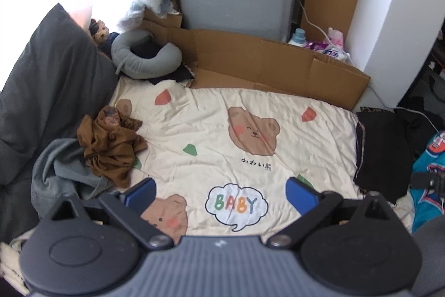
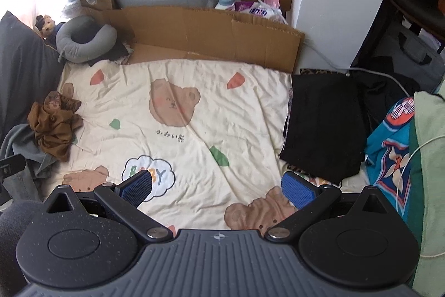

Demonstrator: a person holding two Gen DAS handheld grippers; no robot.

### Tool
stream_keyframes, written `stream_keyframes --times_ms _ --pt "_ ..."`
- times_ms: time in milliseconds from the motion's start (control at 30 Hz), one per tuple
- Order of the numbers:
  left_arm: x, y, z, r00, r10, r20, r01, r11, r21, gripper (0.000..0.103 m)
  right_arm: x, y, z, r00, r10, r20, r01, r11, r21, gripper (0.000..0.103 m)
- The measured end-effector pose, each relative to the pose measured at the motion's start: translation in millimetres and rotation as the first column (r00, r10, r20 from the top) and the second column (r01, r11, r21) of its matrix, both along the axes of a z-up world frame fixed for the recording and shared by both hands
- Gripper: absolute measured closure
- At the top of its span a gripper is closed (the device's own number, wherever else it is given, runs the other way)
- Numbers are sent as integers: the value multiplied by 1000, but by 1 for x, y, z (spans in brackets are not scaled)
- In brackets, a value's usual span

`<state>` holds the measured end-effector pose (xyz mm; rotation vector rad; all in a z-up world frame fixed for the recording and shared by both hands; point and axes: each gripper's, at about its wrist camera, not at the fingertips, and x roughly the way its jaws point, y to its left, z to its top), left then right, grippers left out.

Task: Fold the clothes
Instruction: 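Move both open tools toward the crumpled brown T-shirt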

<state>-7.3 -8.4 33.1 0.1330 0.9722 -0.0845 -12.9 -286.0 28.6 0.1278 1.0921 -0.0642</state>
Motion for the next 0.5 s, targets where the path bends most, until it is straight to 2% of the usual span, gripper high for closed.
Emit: stream_keyframes --times_ms 133,300,500 --pt "1 4 3 1000 -4 -4 4 1000 -2 2 3 -2 6 1000 -6 13 6 1000 3 1" --pt "6 21 8 1000 16 -11 -17 999 -40 1 5 -1 7 1000 -1 16 1 1000 2 1" --pt "14 39 9 999 42 -11 -42 999 -23 1 12 4 8 999 13 30 -14 999 45 1"
